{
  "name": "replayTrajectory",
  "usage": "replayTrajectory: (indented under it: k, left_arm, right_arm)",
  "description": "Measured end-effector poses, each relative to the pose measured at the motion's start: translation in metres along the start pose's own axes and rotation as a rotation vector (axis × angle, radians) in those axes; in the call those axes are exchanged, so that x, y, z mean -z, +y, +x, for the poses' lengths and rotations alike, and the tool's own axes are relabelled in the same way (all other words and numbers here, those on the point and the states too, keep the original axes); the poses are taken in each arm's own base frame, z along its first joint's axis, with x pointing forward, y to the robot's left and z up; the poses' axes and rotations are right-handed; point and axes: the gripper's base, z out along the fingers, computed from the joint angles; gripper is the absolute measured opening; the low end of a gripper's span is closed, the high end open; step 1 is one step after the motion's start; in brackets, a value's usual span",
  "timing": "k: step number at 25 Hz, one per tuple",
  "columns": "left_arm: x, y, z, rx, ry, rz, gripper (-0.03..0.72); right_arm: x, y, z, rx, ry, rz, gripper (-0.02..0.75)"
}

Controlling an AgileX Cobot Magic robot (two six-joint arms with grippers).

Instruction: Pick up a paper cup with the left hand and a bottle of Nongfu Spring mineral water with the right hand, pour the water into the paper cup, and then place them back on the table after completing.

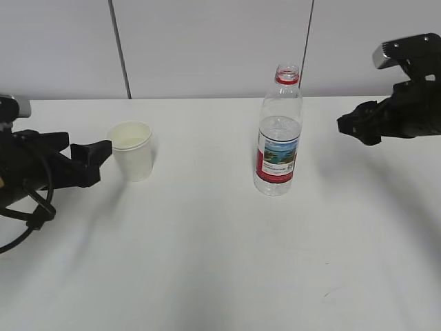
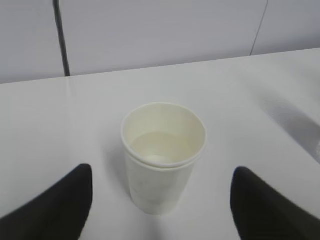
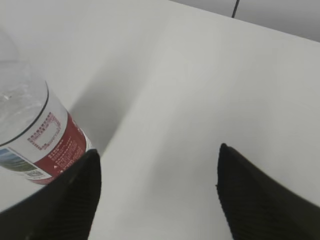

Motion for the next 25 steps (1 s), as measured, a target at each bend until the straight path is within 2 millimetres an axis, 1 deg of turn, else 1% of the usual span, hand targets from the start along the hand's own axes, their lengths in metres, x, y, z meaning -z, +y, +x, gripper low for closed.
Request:
replayTrajectory:
  k: [6,12,16,19,25]
  left_arm:
    - [0.016,0.002,-0.016,0.024,0.080,-0.086,0.516]
    - [0.026,0.006,-0.034,0.047,0.224,-0.174,0.510]
    - [0.027,0.009,-0.048,0.094,0.331,-0.239,0.510]
    - [0.028,0.012,-0.056,0.136,0.464,-0.291,0.510]
    - [0.030,0.012,-0.086,0.181,0.641,-0.351,0.509]
  right_arm:
    - [0.009,-0.001,-0.007,-0.003,-0.024,0.024,0.535]
    - [0.011,-0.002,-0.009,-0.013,-0.031,0.037,0.535]
    - [0.011,-0.002,-0.009,-0.019,-0.030,0.039,0.535]
    - [0.011,-0.002,-0.009,-0.023,-0.030,0.039,0.535]
    - [0.011,-0.002,-0.009,-0.026,-0.030,0.039,0.535]
